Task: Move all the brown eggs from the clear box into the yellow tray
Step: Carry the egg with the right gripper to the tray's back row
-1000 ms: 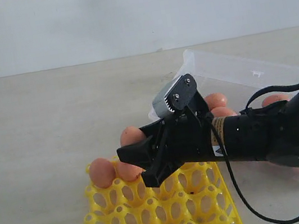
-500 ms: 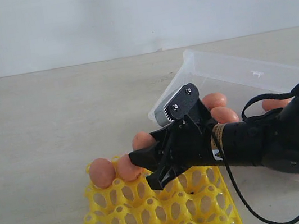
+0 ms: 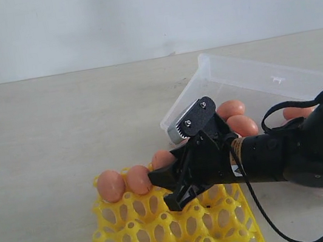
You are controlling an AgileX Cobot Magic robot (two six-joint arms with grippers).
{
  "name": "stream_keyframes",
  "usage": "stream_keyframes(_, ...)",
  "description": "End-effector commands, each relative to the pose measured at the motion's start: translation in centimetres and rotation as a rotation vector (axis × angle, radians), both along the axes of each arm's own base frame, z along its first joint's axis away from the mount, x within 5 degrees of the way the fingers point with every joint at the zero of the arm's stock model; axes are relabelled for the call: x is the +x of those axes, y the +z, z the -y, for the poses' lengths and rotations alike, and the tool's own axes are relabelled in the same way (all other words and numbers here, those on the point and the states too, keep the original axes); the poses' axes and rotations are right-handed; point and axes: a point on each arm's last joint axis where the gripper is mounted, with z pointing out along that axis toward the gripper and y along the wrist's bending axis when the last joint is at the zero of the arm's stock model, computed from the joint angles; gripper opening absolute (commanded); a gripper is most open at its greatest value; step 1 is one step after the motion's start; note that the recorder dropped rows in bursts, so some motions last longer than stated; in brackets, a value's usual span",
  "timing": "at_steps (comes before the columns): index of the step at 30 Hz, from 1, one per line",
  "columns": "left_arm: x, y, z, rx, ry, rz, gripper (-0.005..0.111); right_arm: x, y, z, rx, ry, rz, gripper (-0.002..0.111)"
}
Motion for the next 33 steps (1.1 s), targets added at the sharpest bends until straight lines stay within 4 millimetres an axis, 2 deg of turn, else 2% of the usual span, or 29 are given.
stream_keyframes(1, 0.0, 0.19, 0.03, -0.015, -0.001, 0.015, 0.004, -0.09, -0.54, 0.38, -0.061, -0.018, -0.036, 0.0)
stream_keyframes(6, 0.0, 0.19, 0.03, -0.015, -0.001, 0.015, 0.004, -0.07, -0.46, 0.32, -0.061, -0.007, -0.02, 0.001)
stream_keyframes(8, 0.0, 0.19, 0.03, -0.015, -0.001, 0.015, 0.004, -0.07, -0.44, 0.31, -0.064, -0.003, -0.014, 0.006)
stream_keyframes(13, 0.0, 0.19, 0.03, -0.015, -0.001, 0.015, 0.004, -0.07, -0.42, 0.3, -0.072, 0.007, 0.001, 0.041)
stream_keyframes(17, 0.0, 0.19, 0.03, -0.015, -0.001, 0.015, 0.004, -0.07, -0.41, 0.29, -0.073, 0.01, 0.004, 0.056)
stream_keyframes(25, 0.0, 0.19, 0.03, -0.015, -0.001, 0.015, 0.004, -0.05, -0.27, 0.28, -0.086, 0.025, 0.029, 0.057)
stream_keyframes(33, 0.0, 0.19, 0.03, -0.015, -0.001, 0.015, 0.004, 0.43, 0.44, 0.14, -0.014, -0.017, 0.076, 0.057)
